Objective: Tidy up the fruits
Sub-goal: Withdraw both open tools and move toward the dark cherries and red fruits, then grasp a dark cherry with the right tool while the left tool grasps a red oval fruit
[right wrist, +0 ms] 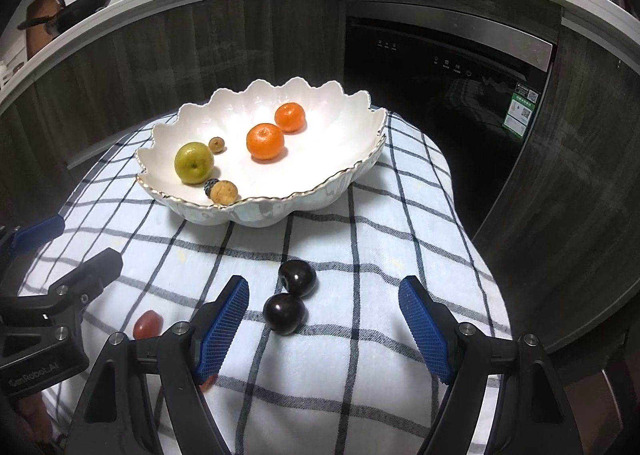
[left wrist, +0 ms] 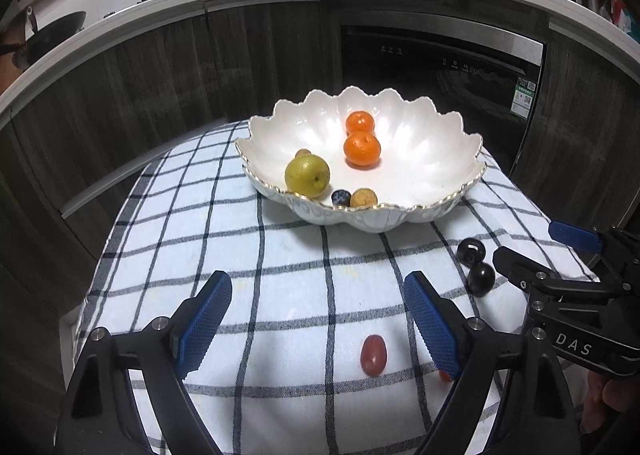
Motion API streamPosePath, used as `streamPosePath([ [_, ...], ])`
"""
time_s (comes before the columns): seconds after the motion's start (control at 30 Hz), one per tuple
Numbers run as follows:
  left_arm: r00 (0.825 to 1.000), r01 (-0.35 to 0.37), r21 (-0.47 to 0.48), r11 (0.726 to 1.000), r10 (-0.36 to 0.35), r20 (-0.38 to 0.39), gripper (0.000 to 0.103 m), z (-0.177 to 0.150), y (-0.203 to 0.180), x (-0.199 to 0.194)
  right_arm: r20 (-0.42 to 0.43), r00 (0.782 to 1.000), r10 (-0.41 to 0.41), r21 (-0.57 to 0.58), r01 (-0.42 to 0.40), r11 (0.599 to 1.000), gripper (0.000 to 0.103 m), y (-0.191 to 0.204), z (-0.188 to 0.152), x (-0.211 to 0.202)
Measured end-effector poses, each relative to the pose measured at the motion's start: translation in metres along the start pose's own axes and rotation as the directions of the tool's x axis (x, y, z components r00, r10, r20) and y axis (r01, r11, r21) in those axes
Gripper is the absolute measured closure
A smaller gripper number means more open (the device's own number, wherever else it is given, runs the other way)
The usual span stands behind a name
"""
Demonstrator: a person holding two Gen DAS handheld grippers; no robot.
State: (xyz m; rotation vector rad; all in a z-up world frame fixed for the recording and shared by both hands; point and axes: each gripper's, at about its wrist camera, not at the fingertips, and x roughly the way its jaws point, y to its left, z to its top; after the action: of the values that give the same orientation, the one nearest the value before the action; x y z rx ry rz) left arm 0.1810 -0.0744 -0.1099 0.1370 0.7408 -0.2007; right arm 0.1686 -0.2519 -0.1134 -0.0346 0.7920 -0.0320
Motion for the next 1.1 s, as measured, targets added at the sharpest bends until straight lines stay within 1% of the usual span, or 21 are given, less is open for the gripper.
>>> streamPosePath([
  [0.17, 1.000, 0.015, 0.000, 1.000, -0.015, -0.020, 0.016, -0.011, -0.002, 0.006, -0.003, 1.000, 0.004, -0.011, -0.004, 1.000, 0.025, 0.003, -0.007, 0.004],
  [0.37, 0.999, 0.042, 0.011, 0.999, -0.042, -0.026, 0.018, -0.024, -0.008, 0.010, 0.001, 1.000, 0.011, -0.013, -0.011, 1.000, 0.025, 0.004, -0.012, 0.008],
  [0.53, 0.998, 0.048, 0.027, 0.998, -0.046, -0.038, 0.027, -0.030, -0.011, 0.015, 0.016, 1.000, 0.016, -0.039, -0.015, 0.999, 0.026, 0.009, -0.015, 0.009],
  [0.6, 0.998, 0.050, 0.031, 0.998, -0.049, -0.039, 0.030, -0.033, -0.012, 0.016, 0.017, 1.000, 0.018, -0.052, -0.018, 0.998, 0.031, 0.011, -0.016, 0.010],
  [0.67, 0.998, 0.052, 0.035, 0.998, -0.051, -0.042, 0.032, -0.035, -0.013, 0.018, 0.013, 1.000, 0.020, -0.063, -0.019, 0.998, 0.033, 0.013, -0.016, 0.012],
  [0.73, 0.997, 0.059, 0.043, 0.997, -0.057, -0.047, 0.038, -0.038, -0.014, 0.020, 0.009, 1.000, 0.026, -0.067, -0.025, 0.997, 0.037, 0.015, -0.017, 0.014],
  [0.8, 0.996, 0.063, 0.050, 0.997, -0.060, -0.059, 0.043, -0.041, -0.016, 0.022, 0.008, 1.000, 0.028, -0.069, -0.028, 0.997, 0.038, 0.016, -0.018, 0.016],
  [0.83, 0.996, 0.071, 0.052, 0.996, -0.067, -0.066, 0.046, -0.042, -0.017, 0.024, 0.006, 1.000, 0.030, -0.070, -0.029, 0.997, 0.040, 0.017, -0.018, 0.016],
  [0.9, 0.995, 0.078, 0.057, 0.995, -0.073, -0.072, 0.049, -0.044, -0.019, 0.025, 0.000, 0.999, 0.035, -0.073, -0.034, 0.997, 0.043, 0.019, -0.019, 0.019],
  [0.97, 0.994, 0.088, 0.061, 0.994, -0.083, -0.077, 0.051, -0.045, -0.021, 0.026, -0.005, 0.999, 0.039, -0.072, -0.040, 0.997, 0.043, 0.019, -0.020, 0.020],
  [1.1, 0.992, 0.105, 0.069, 0.992, -0.099, -0.084, 0.059, -0.047, -0.025, 0.028, -0.013, 0.999, 0.045, -0.063, -0.046, 0.997, 0.046, 0.018, -0.020, 0.024],
])
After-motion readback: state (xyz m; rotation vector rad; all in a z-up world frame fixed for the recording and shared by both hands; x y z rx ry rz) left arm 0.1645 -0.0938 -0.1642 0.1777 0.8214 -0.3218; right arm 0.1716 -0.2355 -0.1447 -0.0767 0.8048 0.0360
